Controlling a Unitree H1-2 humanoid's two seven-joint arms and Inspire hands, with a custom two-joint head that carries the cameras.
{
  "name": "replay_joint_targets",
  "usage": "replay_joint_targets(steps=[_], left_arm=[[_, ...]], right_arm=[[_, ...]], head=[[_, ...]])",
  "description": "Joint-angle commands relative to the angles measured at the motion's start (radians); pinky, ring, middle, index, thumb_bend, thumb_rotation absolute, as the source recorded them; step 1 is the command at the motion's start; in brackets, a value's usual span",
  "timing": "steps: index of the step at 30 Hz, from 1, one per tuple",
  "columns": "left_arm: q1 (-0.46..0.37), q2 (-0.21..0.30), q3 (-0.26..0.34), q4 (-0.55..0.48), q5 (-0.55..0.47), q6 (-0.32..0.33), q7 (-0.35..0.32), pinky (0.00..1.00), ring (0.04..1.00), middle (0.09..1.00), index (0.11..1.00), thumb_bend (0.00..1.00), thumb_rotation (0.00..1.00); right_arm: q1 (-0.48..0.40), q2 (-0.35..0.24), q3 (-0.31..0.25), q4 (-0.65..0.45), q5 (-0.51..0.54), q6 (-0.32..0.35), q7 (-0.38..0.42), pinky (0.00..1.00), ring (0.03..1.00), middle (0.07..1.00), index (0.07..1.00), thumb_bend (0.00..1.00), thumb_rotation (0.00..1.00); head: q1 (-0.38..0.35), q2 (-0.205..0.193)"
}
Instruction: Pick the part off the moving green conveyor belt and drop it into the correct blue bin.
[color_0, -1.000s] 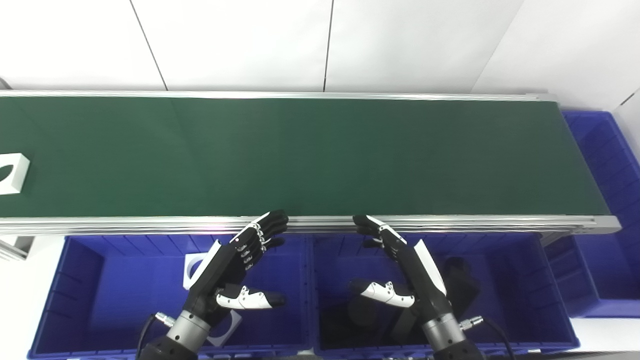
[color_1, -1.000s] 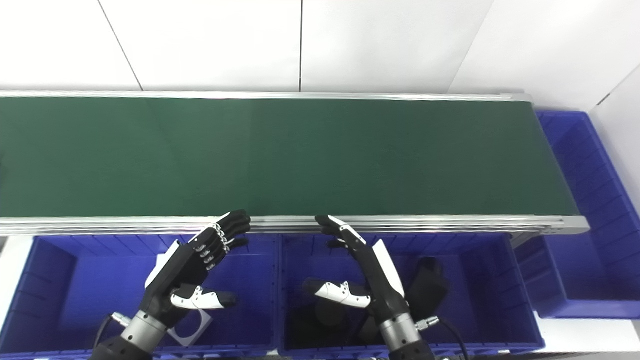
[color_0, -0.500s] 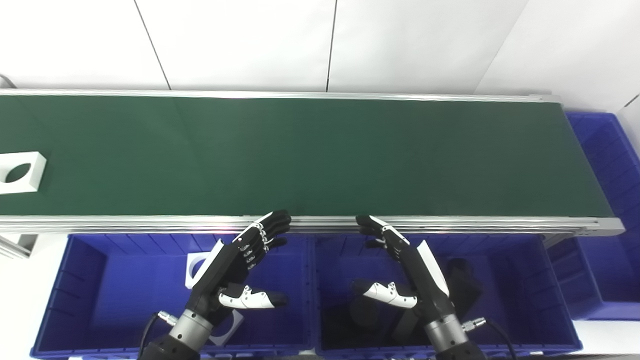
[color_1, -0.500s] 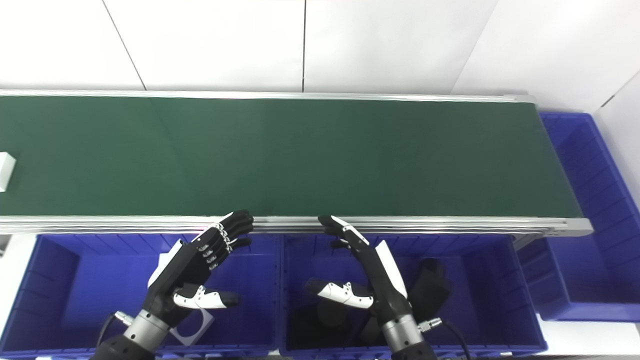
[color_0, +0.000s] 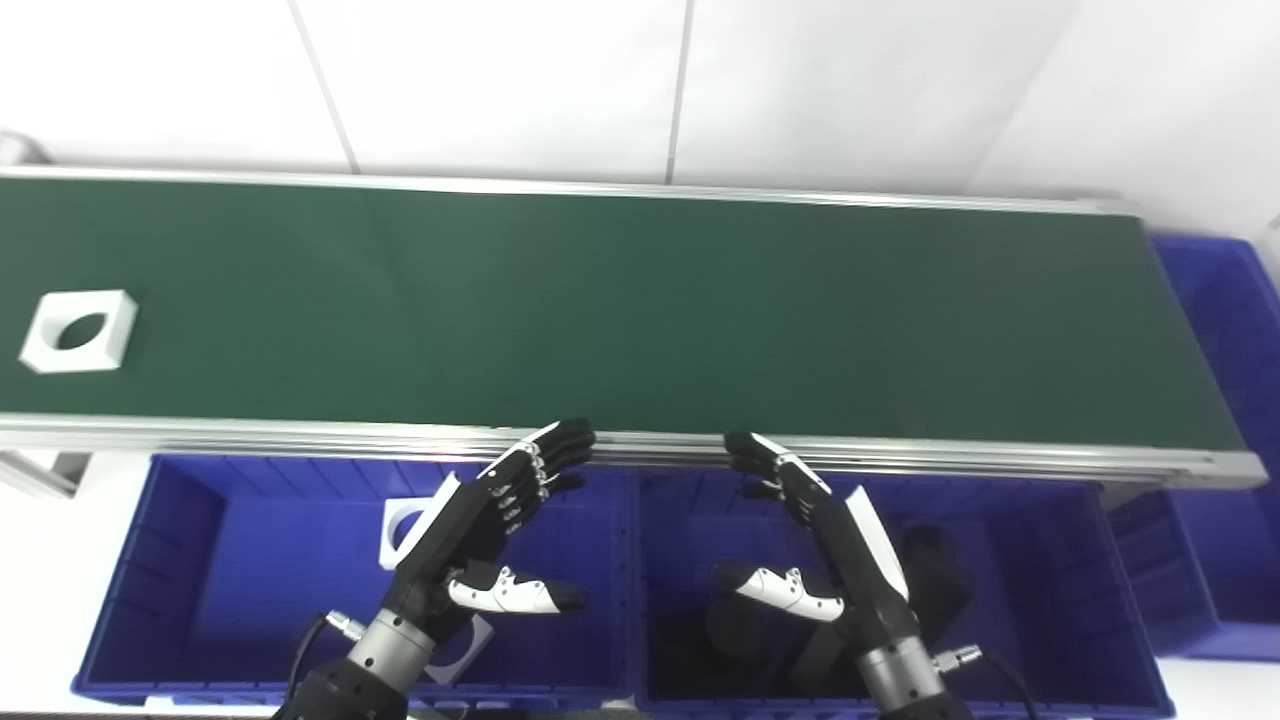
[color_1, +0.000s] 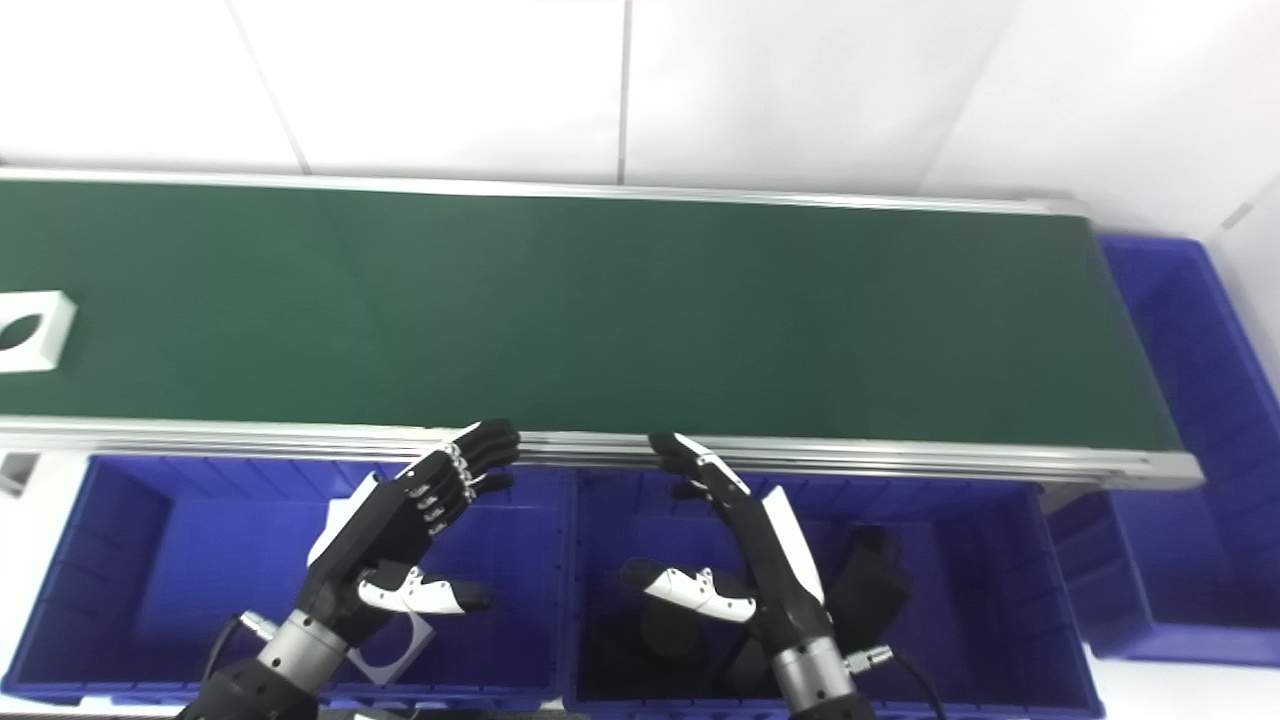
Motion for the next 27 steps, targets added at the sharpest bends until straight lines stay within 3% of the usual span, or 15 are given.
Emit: replay_joint_targets(steps=[1, 10, 14, 27], left_arm=[[-0.011, -0.009, -0.004, -0.015, 0.000, -0.047, 0.004, 0.85, 0.891, 0.890, 0.877, 1.00, 0.25], [-0.017, -0.026, -0.012, 0.002, 0.036, -0.060, 0.018, 0.84, 0.879, 0.881, 0.866, 1.00, 0.24], [-0.026, -0.033, -0.016, 0.034, 0.051, -0.090, 0.018, 0.83, 0.871, 0.876, 0.858, 1.00, 0.25], [-0.055, -0.034, -0.021, 0.087, 0.088, -0.114, 0.031, 0.79, 0.840, 0.854, 0.840, 1.00, 0.24]], right_arm=[[-0.010, 0.000, -0.003, -0.017, 0.014, -0.053, -0.007, 0.74, 0.832, 0.850, 0.844, 0.78, 0.59], [-0.020, -0.005, -0.010, 0.010, 0.023, -0.074, -0.008, 0.73, 0.823, 0.848, 0.849, 0.77, 0.60], [-0.031, -0.010, -0.012, 0.045, 0.023, -0.110, -0.013, 0.73, 0.827, 0.849, 0.853, 0.75, 0.59], [-0.058, -0.005, -0.011, 0.131, 0.036, -0.165, -0.026, 0.73, 0.827, 0.856, 0.872, 0.70, 0.62]], head=[[0.012, -0.007], [0.148, -0.061], [0.235, -0.109], [0.377, -0.217]])
